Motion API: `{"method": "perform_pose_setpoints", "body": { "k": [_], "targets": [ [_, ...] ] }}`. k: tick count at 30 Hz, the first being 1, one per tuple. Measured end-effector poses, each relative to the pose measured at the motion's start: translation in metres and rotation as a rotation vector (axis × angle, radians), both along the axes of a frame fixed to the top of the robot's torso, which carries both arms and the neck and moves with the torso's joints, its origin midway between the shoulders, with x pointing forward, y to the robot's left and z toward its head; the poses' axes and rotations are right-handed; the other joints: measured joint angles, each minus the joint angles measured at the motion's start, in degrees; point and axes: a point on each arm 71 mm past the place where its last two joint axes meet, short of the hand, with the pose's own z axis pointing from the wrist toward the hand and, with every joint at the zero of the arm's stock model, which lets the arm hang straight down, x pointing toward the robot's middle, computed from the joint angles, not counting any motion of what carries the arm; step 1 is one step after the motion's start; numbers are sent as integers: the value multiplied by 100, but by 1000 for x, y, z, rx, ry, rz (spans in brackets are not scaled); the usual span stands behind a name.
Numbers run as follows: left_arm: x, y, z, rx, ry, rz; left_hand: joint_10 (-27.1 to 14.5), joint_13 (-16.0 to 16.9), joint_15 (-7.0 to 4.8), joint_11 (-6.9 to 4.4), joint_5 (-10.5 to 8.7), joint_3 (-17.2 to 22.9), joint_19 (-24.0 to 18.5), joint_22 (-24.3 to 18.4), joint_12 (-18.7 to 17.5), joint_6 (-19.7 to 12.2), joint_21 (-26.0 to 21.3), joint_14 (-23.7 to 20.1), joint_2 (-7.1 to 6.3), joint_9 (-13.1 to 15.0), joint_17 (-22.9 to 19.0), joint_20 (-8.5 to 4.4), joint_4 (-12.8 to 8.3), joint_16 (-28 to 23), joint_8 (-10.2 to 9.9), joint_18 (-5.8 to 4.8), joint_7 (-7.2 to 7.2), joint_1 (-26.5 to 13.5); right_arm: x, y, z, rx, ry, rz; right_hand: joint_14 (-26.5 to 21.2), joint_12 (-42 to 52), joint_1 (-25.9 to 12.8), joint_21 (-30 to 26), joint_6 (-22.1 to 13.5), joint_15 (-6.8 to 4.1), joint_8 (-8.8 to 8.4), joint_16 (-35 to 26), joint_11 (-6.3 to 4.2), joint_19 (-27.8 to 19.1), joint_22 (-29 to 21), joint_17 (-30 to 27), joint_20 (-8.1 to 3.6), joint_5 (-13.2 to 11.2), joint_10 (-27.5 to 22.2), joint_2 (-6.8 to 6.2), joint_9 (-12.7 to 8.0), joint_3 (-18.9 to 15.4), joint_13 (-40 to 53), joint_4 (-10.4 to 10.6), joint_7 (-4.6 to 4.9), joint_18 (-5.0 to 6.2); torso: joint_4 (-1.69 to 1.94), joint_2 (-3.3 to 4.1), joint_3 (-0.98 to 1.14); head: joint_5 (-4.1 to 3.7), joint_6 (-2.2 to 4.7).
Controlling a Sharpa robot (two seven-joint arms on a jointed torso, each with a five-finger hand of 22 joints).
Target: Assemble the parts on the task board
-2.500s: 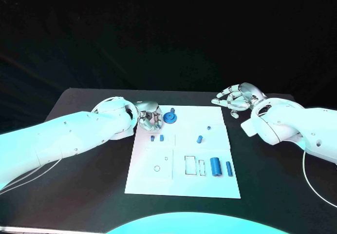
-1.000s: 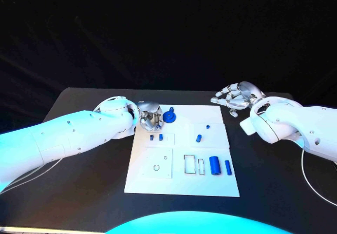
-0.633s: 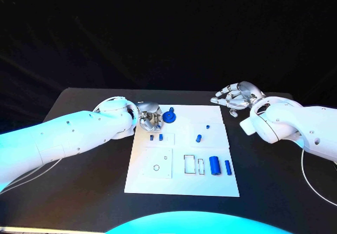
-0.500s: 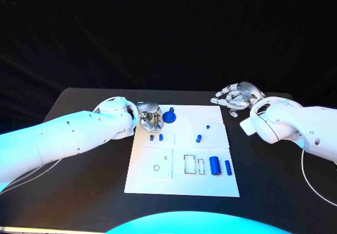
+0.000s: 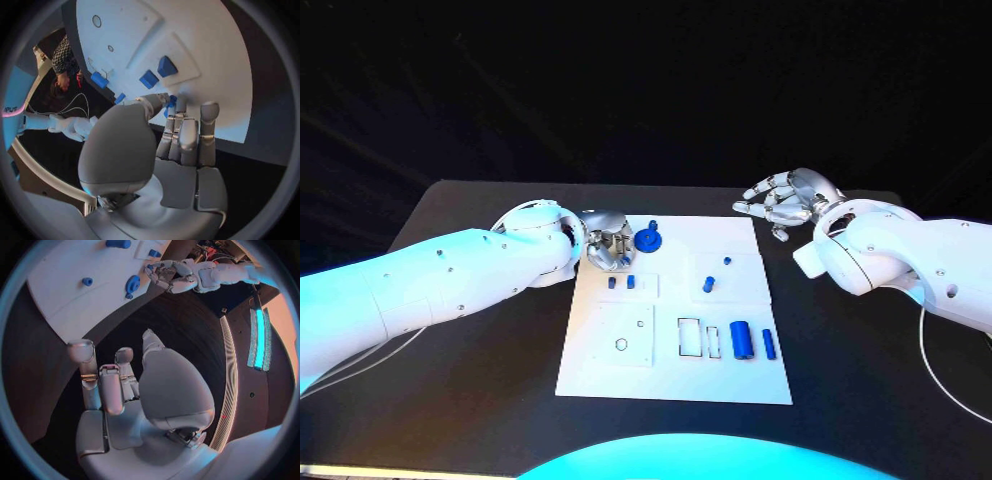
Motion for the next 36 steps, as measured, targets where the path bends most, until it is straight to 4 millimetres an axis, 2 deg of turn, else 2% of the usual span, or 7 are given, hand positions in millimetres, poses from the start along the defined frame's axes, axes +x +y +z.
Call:
{"method": "perform_pose_setpoints", "body": {
  "k": [8,28,32,36],
  "targets": [
    [0,3,-3,8,5,13,18,0,21,19,0,-24,-15,-58,-105,-181,-61,-21,-68,-52,-46,15,23,0,-223,0,41,-68,0,0,0,0,0,0,0,0,0,0,0,0,0,0,0,0,0,0,0,0,0,0,0,0,0,0,0,0,-1,1,2,4,3],
    [0,6,-3,13,3,30,121,22,21,-3,0,-23,-16,-89,-111,-296,-85,-21,-68,-76,-79,14,23,0,-333,0,52,-68,0,-1,-1,-6,-3,0,0,0,0,-25,0,0,0,-22,0,0,-19,-8,0,-23,0,0,0,0,-17,0,0,0,0,3,2,2,14],
    [1,9,-4,14,2,36,177,32,21,-16,0,-24,-36,-115,-217,-549,-110,-21,-68,-144,-85,-5,25,0,-551,-1,49,-68,0,-1,-1,-7,-4,0,0,0,0,-25,0,0,0,-23,0,0,-19,-8,0,-23,0,0,0,0,-17,0,0,0,0,3,1,5,21],
    [1,11,-4,15,-1,43,183,37,0,-22,0,-54,-36,-120,-255,-704,-110,-42,-68,-200,-88,-5,55,0,-683,-1,9,-68,0,-1,-1,-7,-4,0,0,0,0,-25,0,0,0,-23,0,0,-19,-7,0,-23,0,0,0,0,-17,0,0,0,0,2,0,5,28]
  ]
}}
